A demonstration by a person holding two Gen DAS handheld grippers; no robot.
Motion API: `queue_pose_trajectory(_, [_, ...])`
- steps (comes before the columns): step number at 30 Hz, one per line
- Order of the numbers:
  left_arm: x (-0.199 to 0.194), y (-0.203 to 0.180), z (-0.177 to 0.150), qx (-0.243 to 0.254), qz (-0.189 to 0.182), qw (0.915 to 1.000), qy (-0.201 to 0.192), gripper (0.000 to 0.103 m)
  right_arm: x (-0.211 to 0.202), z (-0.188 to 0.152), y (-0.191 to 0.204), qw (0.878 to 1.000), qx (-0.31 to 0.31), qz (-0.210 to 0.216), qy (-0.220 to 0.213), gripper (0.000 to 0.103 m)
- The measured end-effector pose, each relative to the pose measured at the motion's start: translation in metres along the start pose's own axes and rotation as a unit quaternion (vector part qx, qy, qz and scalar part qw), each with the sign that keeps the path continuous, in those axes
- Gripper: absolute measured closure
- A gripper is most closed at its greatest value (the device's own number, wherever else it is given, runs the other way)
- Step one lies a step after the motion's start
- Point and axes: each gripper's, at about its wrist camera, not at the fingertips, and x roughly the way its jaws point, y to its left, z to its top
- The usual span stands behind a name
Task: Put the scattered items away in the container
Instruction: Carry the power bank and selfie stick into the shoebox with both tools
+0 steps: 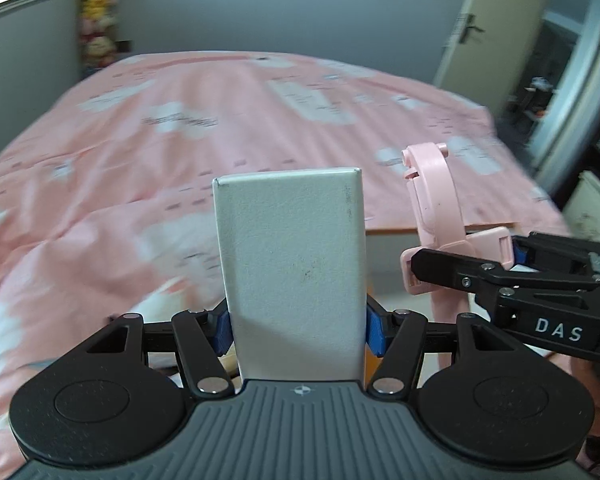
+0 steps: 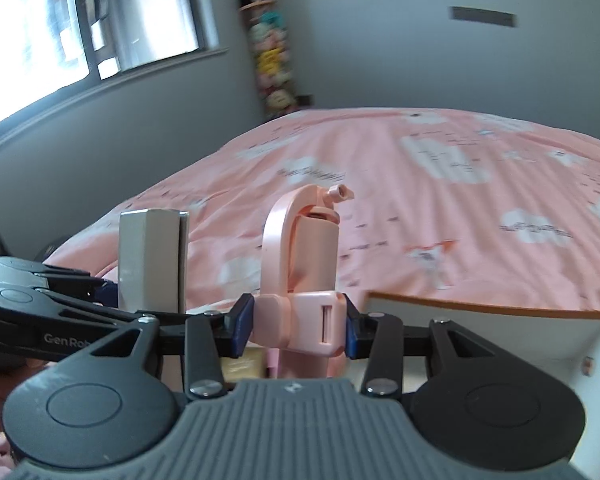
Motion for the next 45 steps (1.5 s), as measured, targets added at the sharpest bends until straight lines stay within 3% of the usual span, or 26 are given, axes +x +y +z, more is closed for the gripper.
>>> queue_pose_trajectory(3, [0.02, -0.028, 0.012, 0.021, -0.042, 0.9989, 0.008, 0.033, -0.013, -0.004, -0.028, 0.999, 0.018, -0.04, -0.001, 0.057])
queue_pose_trajectory(6, [0.056, -0.052, 0.017, 0.03, -0.077, 0.9957, 0.042, 0.033, -0.012, -0.015, -0.058, 0.996, 0.051, -0.073, 0.014, 0.057])
queue_pose_trajectory(10, [0.108, -0.079, 0.01, 0.047, -0.086, 0.9906, 0.096, 0.033, 0.005, -0.037, -0.099, 0.989, 0.089, -0.109, 0.053, 0.057])
queue_pose_trajectory(14, [0.153, -0.092, 0.001, 0.043, -0.101, 0.9823, 0.152, 0.033, 0.022, -0.061, -0.138, 0.98, 0.138, -0.112, 0.09, 0.057])
queue_pose_trajectory(18, [0.182, -0.101, -0.007, 0.051, -0.083, 0.9783, 0.183, 0.033, 0.034, -0.072, -0.158, 0.975, 0.158, -0.113, 0.108, 0.057])
queue_pose_trajectory(21, [0.191, -0.112, -0.011, 0.088, -0.052, 0.9778, 0.183, 0.033, 0.041, -0.077, -0.162, 0.974, 0.161, -0.105, 0.117, 0.057])
queue_pose_trajectory(26, [0.215, -0.124, -0.019, 0.117, -0.02, 0.964, 0.238, 0.032, 0.051, -0.084, -0.167, 0.97, 0.174, -0.107, 0.13, 0.057])
queue_pose_trajectory(29, [0.226, -0.123, -0.028, 0.109, -0.015, 0.9589, 0.262, 0.032, 0.058, -0.087, -0.171, 0.97, 0.174, -0.106, 0.134, 0.057])
queue_pose_trajectory(41, [0.209, -0.114, -0.032, 0.114, -0.021, 0.9621, 0.247, 0.034, 0.063, -0.09, -0.178, 0.969, 0.177, -0.104, 0.14, 0.057])
queue_pose_trajectory(45, [0.185, -0.111, -0.025, 0.119, -0.029, 0.9701, 0.209, 0.041, 0.066, -0.089, -0.179, 0.966, 0.184, -0.103, 0.147, 0.057])
